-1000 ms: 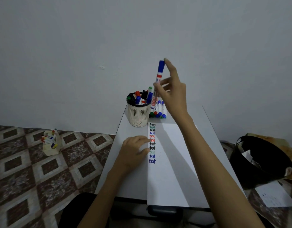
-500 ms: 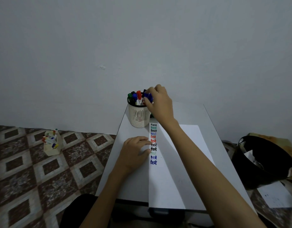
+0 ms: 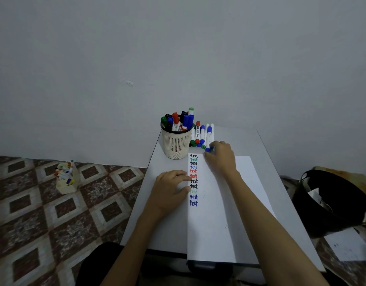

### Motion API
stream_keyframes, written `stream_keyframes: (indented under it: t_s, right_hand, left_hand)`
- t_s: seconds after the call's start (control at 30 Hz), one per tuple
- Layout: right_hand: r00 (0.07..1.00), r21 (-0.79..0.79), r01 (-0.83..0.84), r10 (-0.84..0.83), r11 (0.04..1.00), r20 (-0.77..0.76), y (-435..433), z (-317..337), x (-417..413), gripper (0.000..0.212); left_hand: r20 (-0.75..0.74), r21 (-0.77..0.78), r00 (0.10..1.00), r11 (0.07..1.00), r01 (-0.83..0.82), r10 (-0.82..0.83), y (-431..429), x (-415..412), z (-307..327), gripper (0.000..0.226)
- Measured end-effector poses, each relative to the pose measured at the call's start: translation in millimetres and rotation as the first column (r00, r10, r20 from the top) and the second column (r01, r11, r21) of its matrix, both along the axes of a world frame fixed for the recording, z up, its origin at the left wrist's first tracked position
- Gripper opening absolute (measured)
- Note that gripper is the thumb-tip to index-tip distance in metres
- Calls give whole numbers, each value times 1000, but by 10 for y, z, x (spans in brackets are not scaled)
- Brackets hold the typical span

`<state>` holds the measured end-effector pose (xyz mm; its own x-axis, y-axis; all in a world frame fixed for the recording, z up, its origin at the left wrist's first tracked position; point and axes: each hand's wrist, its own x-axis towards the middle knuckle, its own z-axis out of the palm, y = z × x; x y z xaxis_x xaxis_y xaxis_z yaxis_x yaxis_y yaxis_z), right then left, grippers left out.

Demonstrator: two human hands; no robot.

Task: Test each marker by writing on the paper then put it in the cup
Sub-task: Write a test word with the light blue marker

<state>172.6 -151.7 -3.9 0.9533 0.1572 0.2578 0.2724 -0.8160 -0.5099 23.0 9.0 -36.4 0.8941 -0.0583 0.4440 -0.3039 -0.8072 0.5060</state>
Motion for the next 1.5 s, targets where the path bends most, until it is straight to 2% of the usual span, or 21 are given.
stream_keyframes:
  t_s: [0.23, 0.53, 0.67, 0.73, 0.8, 0.87, 0.93, 1.0, 1.13, 1.3, 1.37, 1.43, 1.5]
  right_hand:
    - [999, 14, 19, -20, 1000, 28, 40, 1, 14, 31]
    - [998, 222, 61, -64, 973, 6, -89, 0, 59, 11]
    - [988, 317, 124, -145, 940, 45, -145, 12, 4, 13]
    - [973, 470, 154, -216, 869, 81, -184, 60, -70, 20]
    - [955, 663, 139, -277, 736, 108, -233, 142, -188, 20]
    - [942, 801, 49, -293, 596, 161, -279, 224, -344, 14]
    - [933, 878, -39, -296, 478, 203, -316, 313, -551, 9]
    - [934, 911, -80, -289, 405, 211, -328, 385, -768, 15]
    - [976, 937, -56, -178, 346, 124, -290, 405, -1091, 20]
    - [994, 981, 3, 107, 192, -24, -131, 342, -1335, 23]
    - [976, 979, 14, 208, 204, -58, -92, 310, -1384, 24]
    - [941, 961, -8, 326, 277, -86, -48, 251, -1436, 21]
    - [916, 951, 2, 381, 310, -126, -10, 174, -1474, 19]
  left_hand:
    - [-18, -4, 1000, 1000, -2, 2, -4, -1, 23, 42]
    - [-19, -4, 1000, 1000, -8, 8, -4, -8, 34, 40]
    - [-4, 11, 1000, 1000, -11, 12, -8, -3, 23, 39]
    - [13, 18, 1000, 1000, -13, 13, -3, -2, 11, 38]
    - [28, 14, 1000, 1000, -15, 15, -3, -8, 5, 39]
    - [49, 3, 999, 1000, -18, 18, -23, -19, 15, 44]
    - [56, -37, 998, 999, -33, 35, -58, -32, 39, 52]
    - [42, -107, 998, 993, -38, 43, -79, -55, 73, 63]
    - [119, -79, 993, 997, -17, 26, -100, -99, 129, 68]
    - [198, 87, 980, 996, 10, -28, -172, -203, 179, 48]
    - [169, 75, 985, 997, 18, -31, -192, -256, 194, 47]
    - [141, 24, 989, 999, 42, -45, -199, -281, 215, 49]
    - [151, 49, 985, 995, 83, -89, -205, -278, 203, 51]
